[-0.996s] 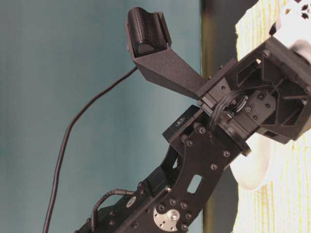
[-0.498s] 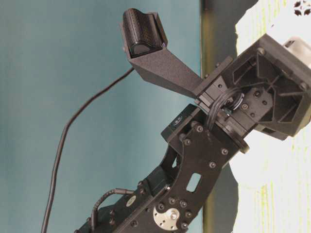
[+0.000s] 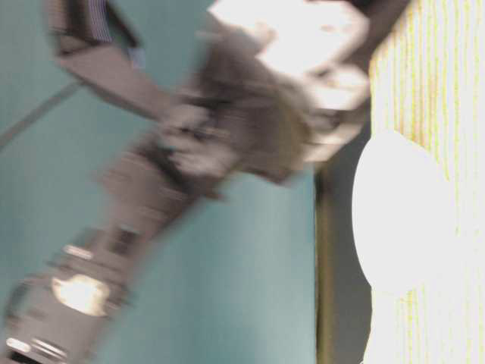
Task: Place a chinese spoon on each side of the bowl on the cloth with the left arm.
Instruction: 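Grasp the right white spoon with the left gripper and lift it, then lower the spoon onto the cloth right of the bowl and release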
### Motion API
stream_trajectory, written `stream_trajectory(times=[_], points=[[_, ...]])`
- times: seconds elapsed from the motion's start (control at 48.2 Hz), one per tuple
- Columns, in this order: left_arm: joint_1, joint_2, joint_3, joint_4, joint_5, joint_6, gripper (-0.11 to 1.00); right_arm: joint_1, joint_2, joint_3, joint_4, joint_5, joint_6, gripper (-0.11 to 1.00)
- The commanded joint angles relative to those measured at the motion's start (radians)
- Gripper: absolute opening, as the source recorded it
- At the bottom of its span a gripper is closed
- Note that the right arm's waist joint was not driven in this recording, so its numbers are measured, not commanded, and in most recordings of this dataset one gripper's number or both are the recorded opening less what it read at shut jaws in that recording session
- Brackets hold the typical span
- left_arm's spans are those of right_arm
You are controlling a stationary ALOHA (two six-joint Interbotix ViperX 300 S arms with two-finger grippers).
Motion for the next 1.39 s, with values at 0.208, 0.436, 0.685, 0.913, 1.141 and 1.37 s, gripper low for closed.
stream_trajectory(times=[0.208,0.436,0.685,0.913,1.141,1.37], points=[[0.187,-0.044,-0.086,0.003,0.176,0.017,0.07,0.0,0.002,-0.006,0.002,-0.003,0.003,-0.01],[0.275,-0.037,-0.084,0.003,0.176,0.066,0.07,0.0,-0.005,-0.006,0.0,-0.003,0.003,-0.01],[0.293,0.038,-0.075,0.003,0.169,0.081,0.07,0.0,-0.005,0.002,0.002,-0.003,0.002,-0.01],[0.296,0.087,-0.071,0.003,0.137,0.087,0.07,0.002,-0.006,0.008,0.002,0.0,0.003,-0.01],[0.296,0.087,-0.043,0.003,0.091,0.127,0.07,0.0,-0.006,0.011,0.002,0.011,0.003,-0.01],[0.305,0.091,-0.026,0.003,0.06,0.133,0.25,0.0,-0.005,0.011,0.002,0.011,0.003,-0.01]])
